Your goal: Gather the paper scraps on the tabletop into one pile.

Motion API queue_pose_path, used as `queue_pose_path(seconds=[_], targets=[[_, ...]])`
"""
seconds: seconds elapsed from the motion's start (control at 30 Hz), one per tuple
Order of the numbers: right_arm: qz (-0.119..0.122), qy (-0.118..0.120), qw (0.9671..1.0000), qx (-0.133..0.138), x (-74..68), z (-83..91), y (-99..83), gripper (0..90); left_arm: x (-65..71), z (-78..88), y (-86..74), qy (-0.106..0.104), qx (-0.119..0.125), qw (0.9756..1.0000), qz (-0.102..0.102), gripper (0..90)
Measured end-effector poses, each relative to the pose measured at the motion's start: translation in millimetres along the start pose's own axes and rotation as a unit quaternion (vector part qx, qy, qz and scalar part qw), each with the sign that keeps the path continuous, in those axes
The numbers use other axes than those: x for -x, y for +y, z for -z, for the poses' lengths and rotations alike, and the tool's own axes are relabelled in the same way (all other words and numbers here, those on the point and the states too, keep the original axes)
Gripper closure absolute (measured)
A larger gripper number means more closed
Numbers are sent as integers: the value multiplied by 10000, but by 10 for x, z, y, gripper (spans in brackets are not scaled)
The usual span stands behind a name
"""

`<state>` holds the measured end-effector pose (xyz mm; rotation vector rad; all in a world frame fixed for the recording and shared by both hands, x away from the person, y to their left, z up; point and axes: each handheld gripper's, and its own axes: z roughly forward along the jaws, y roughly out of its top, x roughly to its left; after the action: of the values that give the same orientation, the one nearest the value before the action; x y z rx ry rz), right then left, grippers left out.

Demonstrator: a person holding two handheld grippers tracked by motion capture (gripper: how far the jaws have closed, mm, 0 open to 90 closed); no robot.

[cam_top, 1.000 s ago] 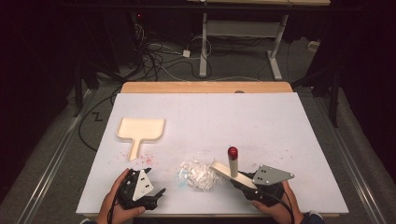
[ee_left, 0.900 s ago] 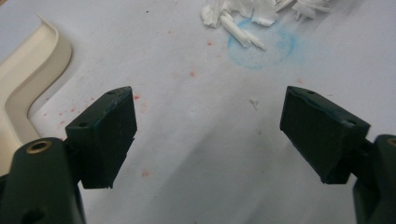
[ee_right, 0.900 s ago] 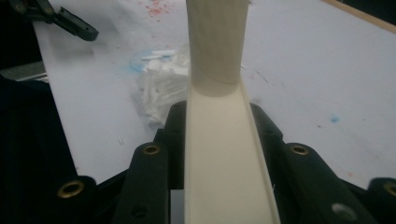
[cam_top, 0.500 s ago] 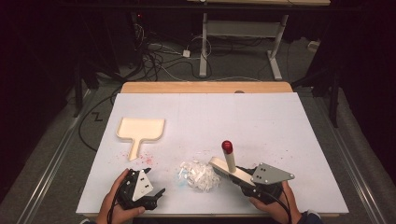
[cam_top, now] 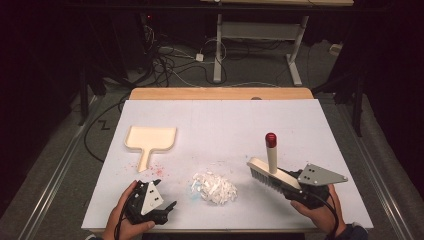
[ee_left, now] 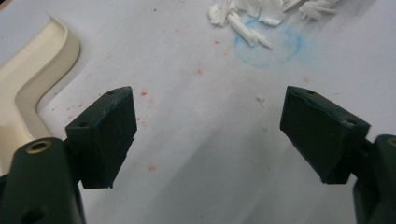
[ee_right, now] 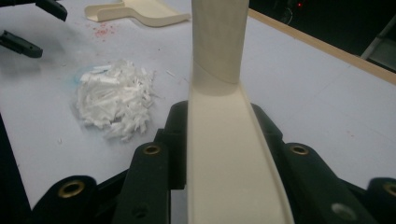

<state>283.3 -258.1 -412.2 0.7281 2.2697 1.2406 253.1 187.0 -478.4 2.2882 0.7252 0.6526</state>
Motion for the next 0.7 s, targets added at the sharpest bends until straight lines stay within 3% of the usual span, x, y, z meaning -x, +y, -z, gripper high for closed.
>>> queue_pose_path(seconds=[0.3,0.7], targets=[[-66,295,9995,-109,40,214,-162,677,-13,3,-9,37,-25,10000,21,176],[-523,787,9955,118,158,352,-270,669,-12,-4,-3,-4,-29,10000,21,176]])
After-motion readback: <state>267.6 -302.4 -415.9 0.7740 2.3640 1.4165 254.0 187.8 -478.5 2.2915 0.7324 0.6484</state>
